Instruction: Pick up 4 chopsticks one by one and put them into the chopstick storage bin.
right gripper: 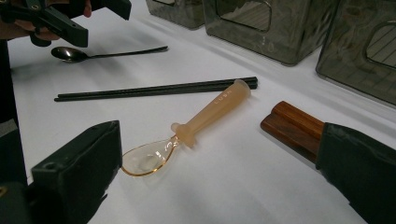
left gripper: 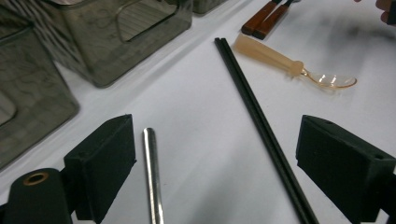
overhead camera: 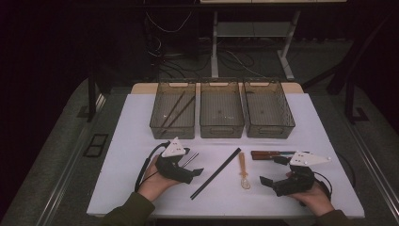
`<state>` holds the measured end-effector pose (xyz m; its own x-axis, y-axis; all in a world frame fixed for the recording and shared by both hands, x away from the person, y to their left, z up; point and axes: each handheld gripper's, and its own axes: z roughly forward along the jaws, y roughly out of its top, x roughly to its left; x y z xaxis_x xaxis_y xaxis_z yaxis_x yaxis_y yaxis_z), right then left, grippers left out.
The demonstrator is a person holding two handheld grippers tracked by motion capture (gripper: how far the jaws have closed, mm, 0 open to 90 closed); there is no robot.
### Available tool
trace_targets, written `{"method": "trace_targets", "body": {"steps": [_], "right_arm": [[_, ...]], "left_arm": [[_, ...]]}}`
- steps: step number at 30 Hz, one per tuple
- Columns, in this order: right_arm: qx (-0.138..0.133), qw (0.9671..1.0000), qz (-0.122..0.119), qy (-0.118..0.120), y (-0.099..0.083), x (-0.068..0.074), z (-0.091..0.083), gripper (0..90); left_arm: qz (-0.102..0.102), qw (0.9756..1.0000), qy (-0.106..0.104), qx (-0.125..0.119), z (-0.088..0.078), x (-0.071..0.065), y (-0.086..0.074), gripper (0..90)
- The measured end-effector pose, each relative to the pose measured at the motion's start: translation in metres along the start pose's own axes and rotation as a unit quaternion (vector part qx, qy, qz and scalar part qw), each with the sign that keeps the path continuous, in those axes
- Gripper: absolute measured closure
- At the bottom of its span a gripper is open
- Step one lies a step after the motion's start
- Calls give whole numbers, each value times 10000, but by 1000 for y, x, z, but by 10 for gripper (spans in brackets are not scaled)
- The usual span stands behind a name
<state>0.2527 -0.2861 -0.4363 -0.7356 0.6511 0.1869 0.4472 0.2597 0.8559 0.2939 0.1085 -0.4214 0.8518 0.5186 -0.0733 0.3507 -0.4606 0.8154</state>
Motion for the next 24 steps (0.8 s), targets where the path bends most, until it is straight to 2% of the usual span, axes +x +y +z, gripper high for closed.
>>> {"method": "trace_targets", "body": {"steps": [5,9,18,24], "right_arm": [[1,10000,-6,10,0,0,0,8],[0,10000,-7,7,0,0,-1,7],[7,10000,-9,9,0,0,0,7],[3,10000,-7,7,0,1,0,7]], "left_arm": [[-39,10000,-45,65,7,-6,3,159],[-65,9998,-149,93,9,-9,4,232],[-106,9985,-467,267,15,-13,4,525],[-94,9967,-568,568,25,-19,1,636]]}}
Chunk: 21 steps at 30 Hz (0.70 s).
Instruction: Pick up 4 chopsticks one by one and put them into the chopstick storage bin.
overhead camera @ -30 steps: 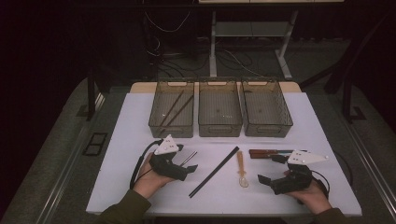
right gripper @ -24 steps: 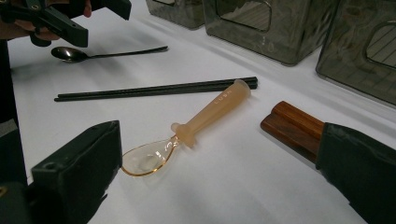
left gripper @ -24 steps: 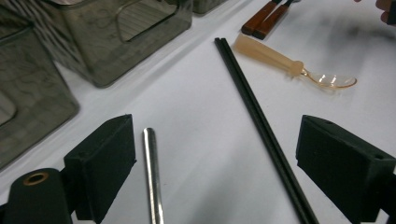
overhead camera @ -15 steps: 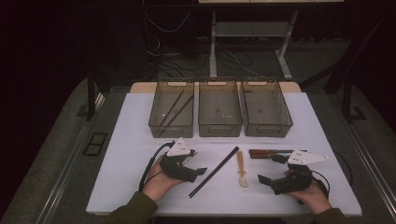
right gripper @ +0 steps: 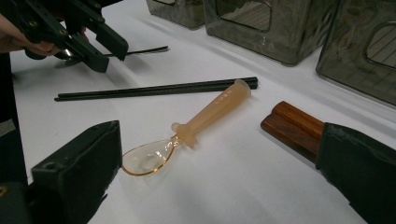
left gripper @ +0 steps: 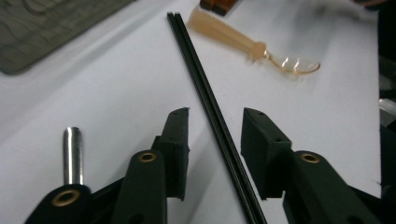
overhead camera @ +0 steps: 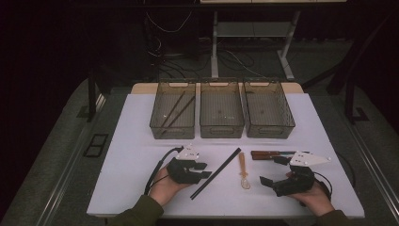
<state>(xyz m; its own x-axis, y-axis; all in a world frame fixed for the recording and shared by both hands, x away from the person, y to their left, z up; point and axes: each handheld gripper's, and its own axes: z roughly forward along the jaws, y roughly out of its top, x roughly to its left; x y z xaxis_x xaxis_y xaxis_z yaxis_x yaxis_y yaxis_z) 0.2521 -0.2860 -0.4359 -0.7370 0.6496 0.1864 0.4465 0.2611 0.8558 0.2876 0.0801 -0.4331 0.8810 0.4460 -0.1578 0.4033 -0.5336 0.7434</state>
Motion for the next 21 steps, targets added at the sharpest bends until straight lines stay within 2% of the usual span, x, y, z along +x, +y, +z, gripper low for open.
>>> {"method": "trace_targets", "body": {"steps": [5,7,8,9,10,11,12,13,14,15,16,21], "right_arm": [[-5,10000,2,1,0,0,0,7],[-8,10000,6,1,0,0,0,7],[-8,10000,3,1,0,0,0,8],[-7,10000,3,-2,0,0,0,7],[-8,10000,1,-2,0,0,0,7],[-8,10000,3,-2,0,0,0,8],[-8,10000,2,-2,0,0,0,8],[-6,10000,2,-2,0,0,0,8],[-8,10000,-4,-2,0,0,0,7],[-4,10000,-5,0,0,0,0,7],[-7,10000,-5,-1,0,0,0,7],[-6,10000,0,-6,0,0,0,7]], "left_arm": [[-32,9998,-108,161,7,-2,-3,671],[-7,9997,-108,216,9,-4,-3,674],[71,9997,-105,226,11,-4,-3,674],[14,9996,-106,247,12,-6,-4,677],[76,9995,-87,285,13,-6,-3,680],[1,9995,-75,302,14,-7,-4,682],[104,9993,-95,351,15,-6,-4,683],[26,9993,-89,352,16,-8,-4,684],[90,9991,-92,393,16,-8,-4,690],[180,9988,-85,437,16,-7,-4,692],[83,9990,-76,429,18,-9,-5,692],[258,9987,86,427,19,-12,-4,728]]}}
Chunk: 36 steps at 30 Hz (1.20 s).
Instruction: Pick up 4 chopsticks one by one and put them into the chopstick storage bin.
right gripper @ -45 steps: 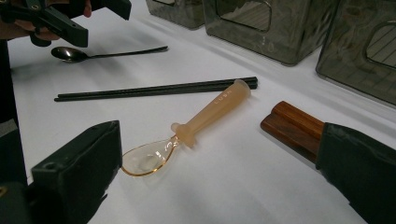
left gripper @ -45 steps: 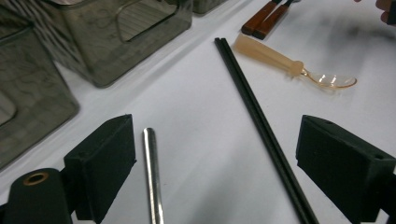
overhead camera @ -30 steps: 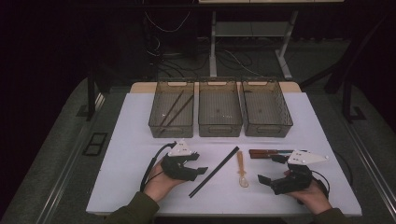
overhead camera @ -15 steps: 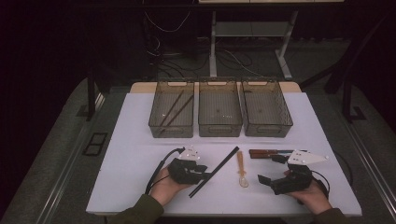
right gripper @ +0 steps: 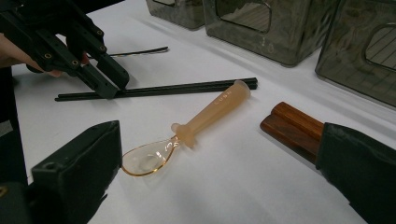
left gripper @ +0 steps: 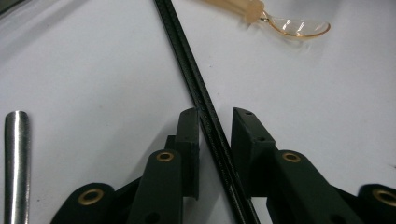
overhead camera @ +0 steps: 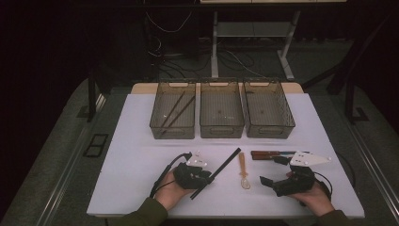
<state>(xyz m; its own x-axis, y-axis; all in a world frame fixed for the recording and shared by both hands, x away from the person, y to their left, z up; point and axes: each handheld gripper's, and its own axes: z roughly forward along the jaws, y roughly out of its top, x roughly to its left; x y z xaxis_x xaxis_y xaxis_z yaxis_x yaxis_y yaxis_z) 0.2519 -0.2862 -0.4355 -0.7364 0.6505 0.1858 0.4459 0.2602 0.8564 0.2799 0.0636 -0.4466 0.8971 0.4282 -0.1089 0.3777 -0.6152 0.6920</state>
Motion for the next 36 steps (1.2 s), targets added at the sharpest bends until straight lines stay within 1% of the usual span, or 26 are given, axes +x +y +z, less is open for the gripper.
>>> {"method": "trace_targets", "body": {"steps": [1,2,3,4,8,9,12,13,16,18,20,22,24,25,26,28,29,31,34,36], "right_arm": [[-3,10000,1,0,0,0,0,7],[-2,10000,-7,4,0,0,0,7],[-3,10000,-8,3,0,0,0,7],[-3,10000,-12,4,0,0,0,7],[-16,10000,-16,1,0,0,0,7],[-15,10000,-17,0,0,0,0,7],[-15,10000,-17,2,0,0,0,7],[-17,10000,-14,1,0,0,0,7],[-22,10000,-11,1,0,0,-1,7],[-22,10000,-12,2,0,0,-1,8],[-26,10000,-14,2,0,0,-1,7],[-22,10000,-15,4,0,0,-1,7],[-24,10000,-15,7,0,0,-1,7],[-22,10000,-16,9,0,0,-1,8],[-26,10000,-13,9,0,0,-1,8],[-29,10000,-17,10,0,0,-1,7],[-28,10000,-15,12,0,0,-1,7],[-29,10000,-11,11,0,0,-1,7],[-29,10000,-10,7,0,-1,-1,7],[-25,10000,-10,8,0,0,-1,8]], "left_arm": [[55,10000,49,38,0,-1,0,734],[75,9999,109,18,0,-3,0,745],[197,9996,162,97,0,-3,1,762],[173,9997,175,81,0,-4,1,771],[186,9996,191,87,0,-3,2,775],[236,9994,210,132,-1,-3,2,777],[202,9993,280,127,-1,-2,2,781],[228,9991,319,156,-2,-1,2,782],[224,9987,436,161,-3,1,1,785],[269,9979,556,207,-4,4,1,787],[238,9976,620,214,-6,7,1,786],[171,9980,585,188,-6,8,0,786],[215,9977,606,202,-6,8,0,786],[203,9978,600,193,-6,8,0,784],[157,9979,600,170,-6,8,0,779],[140,9984,530,156,-8,10,0,744],[155,9986,495,113,-10,11,1,733],[117,9988,465,-23,-14,13,1,722],[-65,9988,459,-126,-19,17,0,734],[-125,9988,442,-139,-21,21,-2,754]]}}
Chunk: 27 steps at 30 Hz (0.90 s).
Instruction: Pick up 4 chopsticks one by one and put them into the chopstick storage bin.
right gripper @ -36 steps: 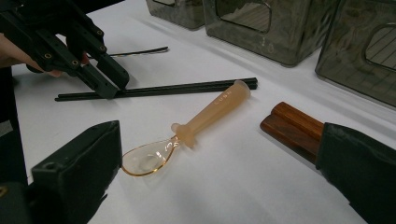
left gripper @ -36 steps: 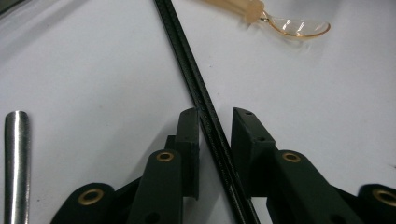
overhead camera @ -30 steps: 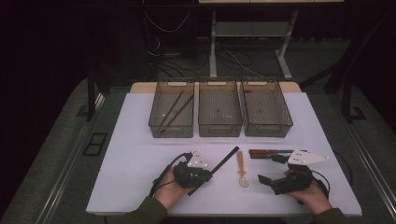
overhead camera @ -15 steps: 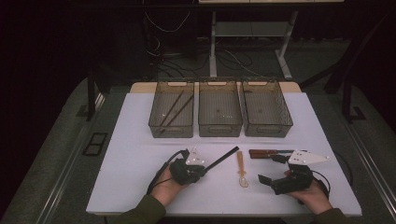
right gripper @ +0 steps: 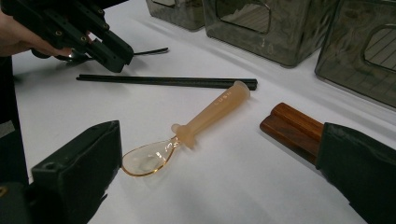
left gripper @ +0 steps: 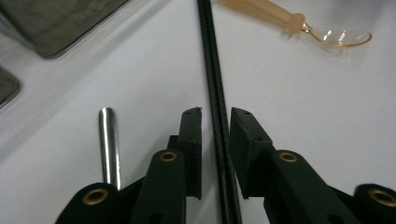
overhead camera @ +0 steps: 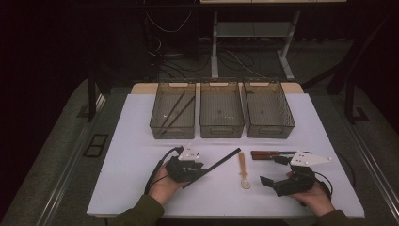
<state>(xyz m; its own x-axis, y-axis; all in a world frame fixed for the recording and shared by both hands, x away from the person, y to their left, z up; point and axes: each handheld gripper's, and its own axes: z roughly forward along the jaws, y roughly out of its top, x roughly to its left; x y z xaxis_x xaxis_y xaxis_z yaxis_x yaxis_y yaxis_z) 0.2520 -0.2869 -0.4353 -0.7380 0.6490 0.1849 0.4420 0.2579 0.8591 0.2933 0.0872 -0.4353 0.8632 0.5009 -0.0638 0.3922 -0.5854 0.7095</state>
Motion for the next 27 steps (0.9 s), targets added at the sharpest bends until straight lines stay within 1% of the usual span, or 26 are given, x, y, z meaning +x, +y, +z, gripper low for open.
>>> {"method": "trace_targets", "body": {"steps": [2,3,5,9,11,12,14,18,21,27], "right_arm": [[3,10000,-5,0,0,0,0,7],[1,10000,-2,0,0,0,0,7],[3,10000,-3,1,0,0,0,8],[-4,10000,-5,0,0,0,0,8],[-3,10000,-3,2,0,0,0,7],[-3,10000,-1,4,0,0,-1,7],[-1,10000,-5,2,0,0,0,8],[-4,10000,4,9,0,0,-1,7],[8,10000,-3,2,0,0,0,7],[-2,10000,9,-1,0,0,0,7]], "left_arm": [[-70,10000,-26,3,1,2,-1,770],[-54,10000,-45,30,1,3,-1,776],[-84,9999,-86,37,3,2,-2,792],[-46,9999,-104,112,5,1,-2,804],[24,9998,-120,128,6,2,-2,809],[-34,9998,-119,128,6,2,-2,809],[-44,9998,-121,154,7,2,-2,813],[-45,9998,-117,150,7,2,-2,815],[-49,9999,-39,159,7,2,-3,820],[-74,9998,-143,84,5,0,-2,819]]}}
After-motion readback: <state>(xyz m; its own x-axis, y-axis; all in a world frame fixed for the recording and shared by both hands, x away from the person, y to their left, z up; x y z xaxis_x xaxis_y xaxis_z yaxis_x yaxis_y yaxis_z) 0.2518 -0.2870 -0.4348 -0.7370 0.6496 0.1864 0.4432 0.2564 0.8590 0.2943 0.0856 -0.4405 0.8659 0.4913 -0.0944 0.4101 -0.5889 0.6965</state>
